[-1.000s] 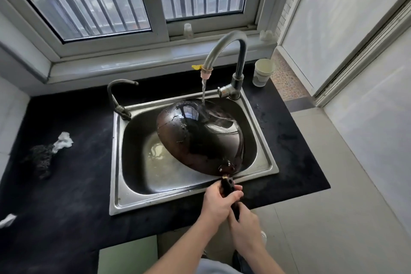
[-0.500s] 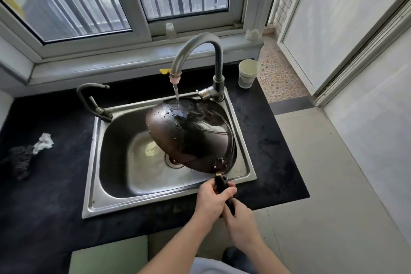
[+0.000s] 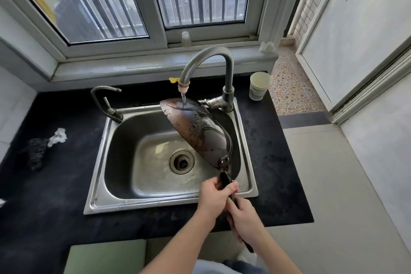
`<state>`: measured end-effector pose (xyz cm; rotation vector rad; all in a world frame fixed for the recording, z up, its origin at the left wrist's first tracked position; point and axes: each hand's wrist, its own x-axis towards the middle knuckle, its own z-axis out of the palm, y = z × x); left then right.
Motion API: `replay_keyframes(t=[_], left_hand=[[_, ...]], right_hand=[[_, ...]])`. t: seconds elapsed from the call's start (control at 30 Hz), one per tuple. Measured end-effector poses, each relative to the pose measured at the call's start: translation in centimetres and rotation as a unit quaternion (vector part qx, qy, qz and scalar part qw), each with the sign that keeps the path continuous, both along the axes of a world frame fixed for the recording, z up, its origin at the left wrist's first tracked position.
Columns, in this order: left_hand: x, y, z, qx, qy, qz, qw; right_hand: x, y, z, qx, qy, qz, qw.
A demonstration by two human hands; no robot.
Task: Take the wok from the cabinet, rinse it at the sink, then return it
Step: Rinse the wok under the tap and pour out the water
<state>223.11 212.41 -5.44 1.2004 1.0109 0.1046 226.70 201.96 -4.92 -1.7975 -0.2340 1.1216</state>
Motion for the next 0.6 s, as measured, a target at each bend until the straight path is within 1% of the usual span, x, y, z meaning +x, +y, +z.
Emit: replay_keyframes(t=[0.2,0.33,0.6], left_hand=[[0.2,1.0,0.8,-0.055,0.000,0.040,0.998],[-0.4,1.3,0.9,-0.082,0.004,0.037,0.996],[-2.8,1.0,0.0,-0.102,0.006,-0.010,0.995]], right_hand=[[0.6,1.0,1.3,0.027,0.097,-0.014,0.995],[0.0,1.3,1.4,0.036,0.147,-0.033,0.988],[-2.9,0.5,0.9,-0.008,0.087,-0.039,0.995]])
